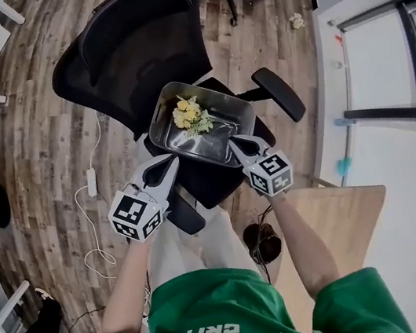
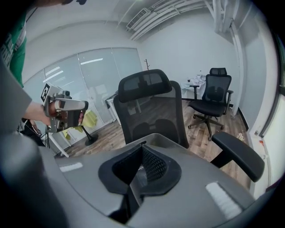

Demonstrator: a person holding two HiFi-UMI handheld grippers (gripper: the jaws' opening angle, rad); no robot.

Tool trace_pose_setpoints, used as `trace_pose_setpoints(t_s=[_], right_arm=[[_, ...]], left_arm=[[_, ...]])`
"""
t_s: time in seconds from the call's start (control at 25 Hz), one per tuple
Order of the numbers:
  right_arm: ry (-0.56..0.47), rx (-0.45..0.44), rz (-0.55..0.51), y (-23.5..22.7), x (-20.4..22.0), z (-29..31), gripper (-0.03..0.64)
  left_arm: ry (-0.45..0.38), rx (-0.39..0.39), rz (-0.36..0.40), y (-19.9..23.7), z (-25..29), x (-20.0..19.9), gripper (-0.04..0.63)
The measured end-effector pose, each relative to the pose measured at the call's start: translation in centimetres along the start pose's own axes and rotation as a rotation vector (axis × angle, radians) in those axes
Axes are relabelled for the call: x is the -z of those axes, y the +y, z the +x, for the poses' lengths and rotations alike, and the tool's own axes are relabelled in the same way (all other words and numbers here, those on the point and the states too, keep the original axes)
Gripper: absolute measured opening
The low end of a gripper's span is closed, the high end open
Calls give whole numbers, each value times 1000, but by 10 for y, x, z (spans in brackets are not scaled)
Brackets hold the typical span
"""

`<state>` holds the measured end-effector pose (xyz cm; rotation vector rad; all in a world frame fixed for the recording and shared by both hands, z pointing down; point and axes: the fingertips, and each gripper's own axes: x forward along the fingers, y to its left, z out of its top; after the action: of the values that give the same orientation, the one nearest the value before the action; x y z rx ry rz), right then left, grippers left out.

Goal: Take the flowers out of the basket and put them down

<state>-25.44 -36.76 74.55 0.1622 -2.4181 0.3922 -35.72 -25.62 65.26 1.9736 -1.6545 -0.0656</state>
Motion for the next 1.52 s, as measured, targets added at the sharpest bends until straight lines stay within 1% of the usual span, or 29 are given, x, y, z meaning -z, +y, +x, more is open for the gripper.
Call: trace_pose_setpoints(t_s=[0.16, 0.28, 0.44, 0.68, 0.84, 0.92, 1.0, 1.04, 1.08, 1.16, 1.24, 1.4, 1.52], right_arm=[[71, -31, -23, -13, 19, 40, 6], [108, -37, -29, -29, 27, 69, 6], [157, -40, -46, -49, 40, 106, 6], [219, -41, 24, -75, 62, 160, 8], [266, -28, 16, -87, 77, 187, 8], [283, -42, 28, -91, 85, 199, 8], [298, -80, 71, -90, 96, 208, 14], [308, -100, 91, -88, 101, 212, 95], [320, -115, 102, -88, 105, 216, 129], [341, -119, 93, -91, 111, 225, 162], [357, -105, 85, -98, 117, 235, 211], [382, -87, 110, -110, 129, 257, 307], [411, -84, 105, -116, 143, 273, 336]], left_arm=[[-4, -8, -36, 9, 6, 18, 18], [-6, -9, -48, 17, 14, 32, 18], [-32, -23, -78, 30, 30, 48, 18], [-40, -51, -105, 54, 51, 70, 18], [-41, -90, -139, 73, 53, 83, 18], [-49, -103, -156, 81, 55, 89, 18], [-53, -106, -174, 85, 56, 96, 18], [-53, -107, -181, 87, 56, 99, 18], [-54, -108, -185, 88, 57, 100, 18], [-60, -109, -193, 92, 57, 101, 18], [-67, -107, -201, 94, 58, 100, 18], [-82, -106, -221, 99, 57, 102, 18], [-95, -95, -250, 101, 59, 103, 18]])
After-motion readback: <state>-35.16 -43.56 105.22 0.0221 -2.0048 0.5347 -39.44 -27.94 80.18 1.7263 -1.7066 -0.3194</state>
